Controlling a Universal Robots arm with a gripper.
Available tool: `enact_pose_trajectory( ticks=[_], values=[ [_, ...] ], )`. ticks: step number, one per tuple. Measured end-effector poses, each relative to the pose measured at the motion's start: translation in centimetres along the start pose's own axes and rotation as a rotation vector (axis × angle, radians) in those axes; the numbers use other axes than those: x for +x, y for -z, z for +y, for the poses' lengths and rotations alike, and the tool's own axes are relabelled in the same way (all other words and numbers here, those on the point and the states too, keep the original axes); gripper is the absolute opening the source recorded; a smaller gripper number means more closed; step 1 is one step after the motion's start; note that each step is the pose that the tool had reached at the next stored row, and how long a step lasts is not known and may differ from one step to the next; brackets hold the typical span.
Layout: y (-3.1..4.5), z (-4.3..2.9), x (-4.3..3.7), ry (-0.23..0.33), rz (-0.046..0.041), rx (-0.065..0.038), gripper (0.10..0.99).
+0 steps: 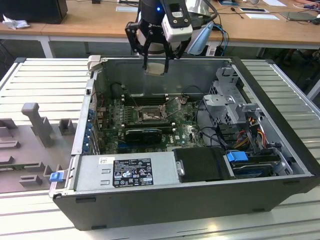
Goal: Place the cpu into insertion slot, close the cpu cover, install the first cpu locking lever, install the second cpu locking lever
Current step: 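Place the cpu into insertion slot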
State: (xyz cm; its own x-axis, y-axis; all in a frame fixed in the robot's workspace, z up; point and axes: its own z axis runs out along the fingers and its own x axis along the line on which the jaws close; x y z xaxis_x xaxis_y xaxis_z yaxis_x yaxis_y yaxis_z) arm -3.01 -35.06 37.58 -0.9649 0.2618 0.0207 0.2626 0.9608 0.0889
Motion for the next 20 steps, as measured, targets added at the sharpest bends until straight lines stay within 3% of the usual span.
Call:
enact_pose_trajectory(
  ticks=[6,20],
  values=[
    [0.0,0.0,0.0,-0.073,-0.0064,-0.001,0.525],
    [-0.49,-0.05,-0.01,-0.083,-0.0059,-0.001,0.525]
  ],
)
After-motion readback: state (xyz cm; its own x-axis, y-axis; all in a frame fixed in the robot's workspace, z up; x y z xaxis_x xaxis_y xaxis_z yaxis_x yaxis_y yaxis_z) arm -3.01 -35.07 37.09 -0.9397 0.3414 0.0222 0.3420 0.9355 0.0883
